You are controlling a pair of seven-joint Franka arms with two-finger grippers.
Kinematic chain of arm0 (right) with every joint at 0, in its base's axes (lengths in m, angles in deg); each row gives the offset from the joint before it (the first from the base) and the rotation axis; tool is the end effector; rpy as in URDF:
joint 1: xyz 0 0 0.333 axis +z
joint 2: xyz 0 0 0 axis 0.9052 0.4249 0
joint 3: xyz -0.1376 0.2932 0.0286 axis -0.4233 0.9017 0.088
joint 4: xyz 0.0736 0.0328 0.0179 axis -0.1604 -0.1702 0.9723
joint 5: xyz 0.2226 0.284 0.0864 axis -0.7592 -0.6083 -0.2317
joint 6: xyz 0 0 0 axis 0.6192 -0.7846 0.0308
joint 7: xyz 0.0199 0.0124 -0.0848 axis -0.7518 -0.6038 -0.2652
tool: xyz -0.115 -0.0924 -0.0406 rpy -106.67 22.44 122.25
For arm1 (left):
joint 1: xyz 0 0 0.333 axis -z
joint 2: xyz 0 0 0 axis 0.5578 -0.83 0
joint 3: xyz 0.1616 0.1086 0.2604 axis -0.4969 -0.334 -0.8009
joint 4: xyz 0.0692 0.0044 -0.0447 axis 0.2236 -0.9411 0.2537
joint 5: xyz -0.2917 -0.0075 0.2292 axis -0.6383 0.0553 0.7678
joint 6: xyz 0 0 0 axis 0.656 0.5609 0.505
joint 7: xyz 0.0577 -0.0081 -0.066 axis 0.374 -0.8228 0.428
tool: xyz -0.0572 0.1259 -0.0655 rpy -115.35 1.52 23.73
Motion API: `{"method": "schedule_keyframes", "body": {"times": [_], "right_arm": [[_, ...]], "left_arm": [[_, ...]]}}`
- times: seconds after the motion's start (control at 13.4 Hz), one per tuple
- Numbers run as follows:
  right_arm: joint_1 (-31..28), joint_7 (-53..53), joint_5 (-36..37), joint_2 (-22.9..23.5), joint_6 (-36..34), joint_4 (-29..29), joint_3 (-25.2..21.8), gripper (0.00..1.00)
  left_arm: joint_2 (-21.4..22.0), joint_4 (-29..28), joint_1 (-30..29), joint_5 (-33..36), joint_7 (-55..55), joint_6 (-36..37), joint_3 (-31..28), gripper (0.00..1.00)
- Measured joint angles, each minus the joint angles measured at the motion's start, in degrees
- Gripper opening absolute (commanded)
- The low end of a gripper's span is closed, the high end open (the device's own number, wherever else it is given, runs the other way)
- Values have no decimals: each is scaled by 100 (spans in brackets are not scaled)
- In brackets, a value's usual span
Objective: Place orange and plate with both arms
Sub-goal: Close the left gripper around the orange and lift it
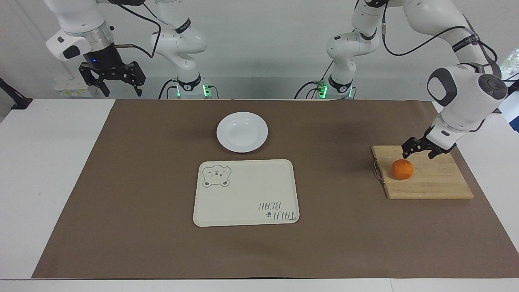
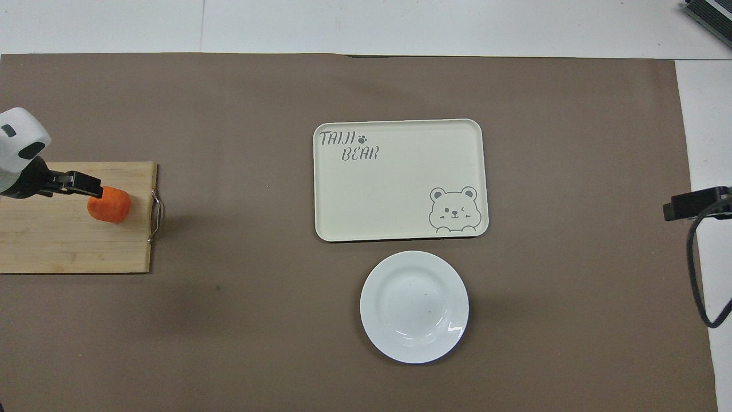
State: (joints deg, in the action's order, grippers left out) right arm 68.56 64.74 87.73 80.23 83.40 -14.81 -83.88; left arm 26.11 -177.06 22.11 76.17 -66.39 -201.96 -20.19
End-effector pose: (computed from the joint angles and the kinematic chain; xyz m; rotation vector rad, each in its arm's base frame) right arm 0.4964 -0.0301 0.6190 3.1266 0.0259 -0.0125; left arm 0.5813 0.0738 0.3967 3.1305 -0.1480 -0.0432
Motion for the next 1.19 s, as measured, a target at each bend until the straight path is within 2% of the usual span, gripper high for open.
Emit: {"method": "schedule_keyframes", "body": {"times": [0.3,0.74,0.82,0.89,1.04,1.19], "right_arm": [[0,0,0,0,0,0,0,100],[0,0,0,0,0,0,0,100],[0,0,0,0,0,0,0,100],[0,0,0,0,0,0,0,100],[0,0,0,0,0,0,0,100],[0,0,0,0,0,0,0,100]], "left_arm": [[-172,-273,-1,0,-41,-563,18,100],[-400,-595,-1,0,-46,-1017,26,100],[-445,-639,-1,0,-46,-1120,21,84],[-524,-686,-13,0,-52,-1245,12,1],[-733,-705,-134,-50,-212,-1440,20,0],[-737,-674,-188,-215,-294,-1396,23,0]]}}
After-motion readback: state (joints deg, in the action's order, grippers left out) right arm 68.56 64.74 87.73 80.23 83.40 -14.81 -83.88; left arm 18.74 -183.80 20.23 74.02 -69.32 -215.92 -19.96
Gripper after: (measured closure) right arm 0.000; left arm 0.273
